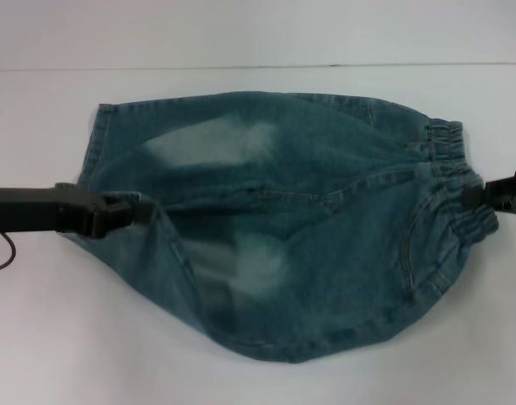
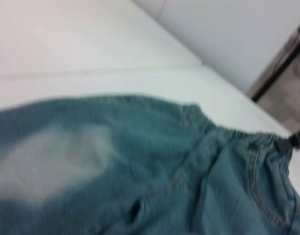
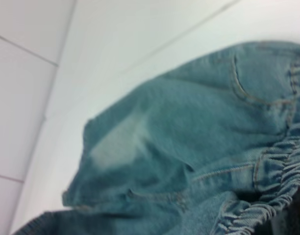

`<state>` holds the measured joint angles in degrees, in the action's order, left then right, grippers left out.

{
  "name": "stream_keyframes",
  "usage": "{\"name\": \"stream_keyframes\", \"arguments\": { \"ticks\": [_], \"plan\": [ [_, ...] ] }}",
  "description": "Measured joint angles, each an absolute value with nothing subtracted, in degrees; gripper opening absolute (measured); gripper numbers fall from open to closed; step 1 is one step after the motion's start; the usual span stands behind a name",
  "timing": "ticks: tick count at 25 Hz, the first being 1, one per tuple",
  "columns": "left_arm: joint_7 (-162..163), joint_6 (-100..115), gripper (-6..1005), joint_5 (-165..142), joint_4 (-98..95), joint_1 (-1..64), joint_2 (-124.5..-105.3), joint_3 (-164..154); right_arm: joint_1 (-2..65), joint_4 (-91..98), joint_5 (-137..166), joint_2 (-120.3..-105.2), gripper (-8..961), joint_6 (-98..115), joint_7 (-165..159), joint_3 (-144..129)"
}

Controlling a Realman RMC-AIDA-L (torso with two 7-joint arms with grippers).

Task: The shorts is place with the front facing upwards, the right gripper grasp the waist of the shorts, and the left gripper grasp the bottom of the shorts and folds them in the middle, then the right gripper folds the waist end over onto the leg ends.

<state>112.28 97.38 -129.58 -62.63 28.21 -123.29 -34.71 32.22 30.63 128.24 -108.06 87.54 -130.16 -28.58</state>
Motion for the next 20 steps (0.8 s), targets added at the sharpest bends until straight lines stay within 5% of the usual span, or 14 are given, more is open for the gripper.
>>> {"name": "stream_keyframes", "arguments": {
  "ticks": [20],
  "plan": [
    [107.1, 90.8, 51, -115.8, -58.9, 25.9, -123.27, -33.2, 25.6, 29.9, 111.6, -108.95, 46, 89.7, -124.2, -23.7]
  ]
}}
